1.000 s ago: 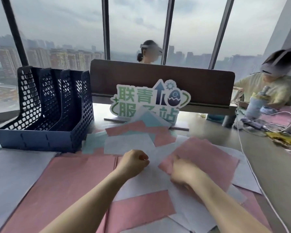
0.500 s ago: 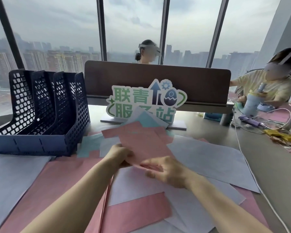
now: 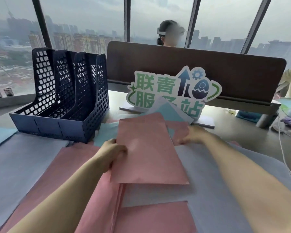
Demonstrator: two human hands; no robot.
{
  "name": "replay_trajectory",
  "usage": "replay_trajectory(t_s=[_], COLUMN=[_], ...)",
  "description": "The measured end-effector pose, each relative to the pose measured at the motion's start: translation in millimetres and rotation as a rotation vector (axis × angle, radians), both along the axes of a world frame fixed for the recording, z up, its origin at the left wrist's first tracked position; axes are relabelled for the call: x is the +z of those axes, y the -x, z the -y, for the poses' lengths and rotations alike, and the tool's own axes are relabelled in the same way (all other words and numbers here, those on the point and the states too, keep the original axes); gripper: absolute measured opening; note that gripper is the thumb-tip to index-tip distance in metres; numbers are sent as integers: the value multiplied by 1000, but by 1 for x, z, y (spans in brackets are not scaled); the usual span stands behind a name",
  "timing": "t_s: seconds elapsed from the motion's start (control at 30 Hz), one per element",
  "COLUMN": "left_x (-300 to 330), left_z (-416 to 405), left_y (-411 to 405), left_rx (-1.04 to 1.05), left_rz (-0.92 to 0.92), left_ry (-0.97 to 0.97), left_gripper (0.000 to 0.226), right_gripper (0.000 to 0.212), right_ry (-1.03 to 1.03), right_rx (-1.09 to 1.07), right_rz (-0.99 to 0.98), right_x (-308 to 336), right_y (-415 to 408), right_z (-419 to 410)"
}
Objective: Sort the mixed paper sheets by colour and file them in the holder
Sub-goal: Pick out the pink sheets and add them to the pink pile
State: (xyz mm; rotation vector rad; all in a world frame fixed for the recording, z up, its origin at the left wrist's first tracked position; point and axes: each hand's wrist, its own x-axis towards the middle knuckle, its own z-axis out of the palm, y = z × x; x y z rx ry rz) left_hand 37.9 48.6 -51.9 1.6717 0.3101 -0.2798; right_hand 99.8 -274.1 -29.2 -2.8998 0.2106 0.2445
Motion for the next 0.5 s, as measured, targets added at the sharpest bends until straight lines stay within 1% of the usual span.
replay_trajectory(t_s=[0.03, 0.07, 0.13, 0.27, 0.3, 0.33, 0.37, 0.43, 0.47, 0.5], left_x=[-1, -2, -4, -6, -7, -7, -6, -6, -5, -5], left_z=[-1, -1, -1, -1, -1, -1, -1, -1, -1, -1], left_y=[-1, -1, -1, -3, -4, -4, -4, -4, -3, -3], left_rx=[3, 3, 9, 3, 3, 1, -2, -14, -19, -21], left_rz=[2, 7, 16, 3, -1, -3, -4, -10, -14, -15], left_ry=[17, 33, 48, 52, 54, 58, 61, 65, 66, 67], left_gripper=[28, 27, 25, 26, 27, 27, 27, 26, 25, 25], right_gripper=[96, 93, 79, 43, 37, 36, 45, 71, 73, 68], right_ry=[31, 16, -57, -74, -90, -103, -110, -73, -56, -41], right_rx=[-12, -32, -19, -7, -9, -6, -1, -1, 0, 7], right_rz=[-28, -80, -164, -62, -36, -29, -23, -22, -35, -60], right_x=[0, -5, -7, 0, 0, -1, -2, -1, 1, 3], right_y=[-9, -21, -36, -31, -29, -28, -26, -22, -22, -22], right_z=[7, 18, 30, 24, 22, 21, 20, 20, 19, 19])
